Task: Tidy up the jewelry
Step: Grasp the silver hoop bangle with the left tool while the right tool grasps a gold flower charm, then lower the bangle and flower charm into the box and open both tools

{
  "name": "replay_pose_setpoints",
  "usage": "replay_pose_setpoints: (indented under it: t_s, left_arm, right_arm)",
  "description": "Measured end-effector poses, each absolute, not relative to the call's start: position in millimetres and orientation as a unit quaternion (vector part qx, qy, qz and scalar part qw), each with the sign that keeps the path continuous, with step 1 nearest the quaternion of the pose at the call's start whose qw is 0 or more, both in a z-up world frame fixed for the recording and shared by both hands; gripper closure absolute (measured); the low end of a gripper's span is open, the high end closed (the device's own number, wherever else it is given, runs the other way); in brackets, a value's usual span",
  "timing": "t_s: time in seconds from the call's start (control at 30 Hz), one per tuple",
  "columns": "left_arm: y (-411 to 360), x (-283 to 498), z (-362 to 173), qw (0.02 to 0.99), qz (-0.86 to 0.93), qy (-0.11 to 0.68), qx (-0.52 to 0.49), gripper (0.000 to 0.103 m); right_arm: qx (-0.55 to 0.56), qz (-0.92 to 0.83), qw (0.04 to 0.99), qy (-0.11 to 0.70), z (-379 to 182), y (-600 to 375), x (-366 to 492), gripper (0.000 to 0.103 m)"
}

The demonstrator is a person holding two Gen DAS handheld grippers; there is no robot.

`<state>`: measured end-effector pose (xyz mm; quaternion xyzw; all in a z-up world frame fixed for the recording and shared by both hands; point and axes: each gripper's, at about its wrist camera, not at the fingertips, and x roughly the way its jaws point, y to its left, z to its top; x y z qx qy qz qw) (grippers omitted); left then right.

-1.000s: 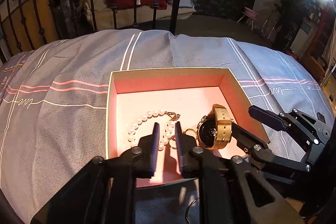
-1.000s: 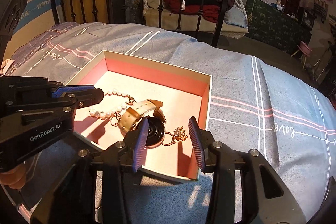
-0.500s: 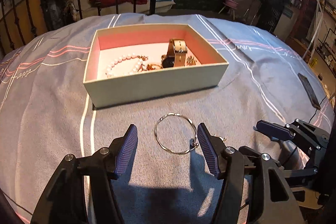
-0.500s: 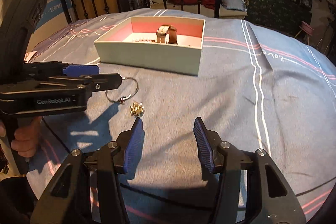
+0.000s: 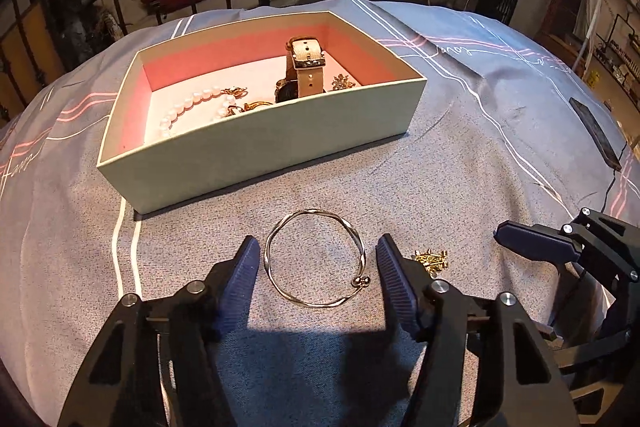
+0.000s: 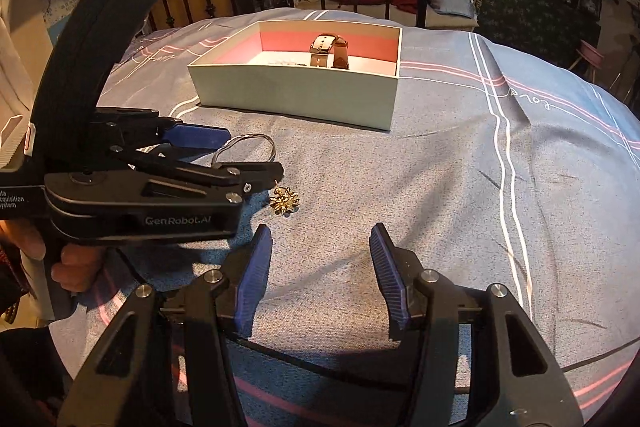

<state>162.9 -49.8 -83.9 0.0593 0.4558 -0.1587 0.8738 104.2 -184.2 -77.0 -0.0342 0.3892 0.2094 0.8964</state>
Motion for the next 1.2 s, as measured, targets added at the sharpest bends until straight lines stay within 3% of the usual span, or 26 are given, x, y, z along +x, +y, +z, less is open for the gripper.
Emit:
replay_pose_setpoints:
  t_s: [0.03,0.37,0.47,0.6,0.9,1.2]
  left_arm:
    - [-47.1,162.7,-83.3,0.875,-0.158,0.455,0.055,0.054]
    - [-26.8,154.7,-74.9,0.881,-0.153,0.447,0.006,0.055]
    - [-20.5,150.0,-72.9,0.883,-0.147,0.445,-0.001,0.055]
    - [-19.4,147.2,-71.7,0.884,-0.143,0.444,-0.001,0.055]
    - [-16.4,142.3,-57.6,0.893,-0.136,0.430,-0.006,0.055]
    - [-18.3,174.6,7.0,0.919,-0.132,0.371,-0.011,0.055]
  right_arm:
    - [-0.035,0.210,0.896,0.389,-77.1,-183.5,104.9,0.050]
    - [-0.066,0.247,0.877,0.407,-77.2,-156.2,126.1,0.050]
    - [-0.067,0.259,0.871,0.412,-77.8,-150.5,132.6,0.060]
    - [-0.074,0.261,0.872,0.408,-77.7,-148.1,128.9,0.085]
    - [-0.043,0.254,0.886,0.384,-65.2,-157.4,116.0,0.084]
    - [-0.041,0.233,0.920,0.313,-4.9,-161.8,147.5,0.085]
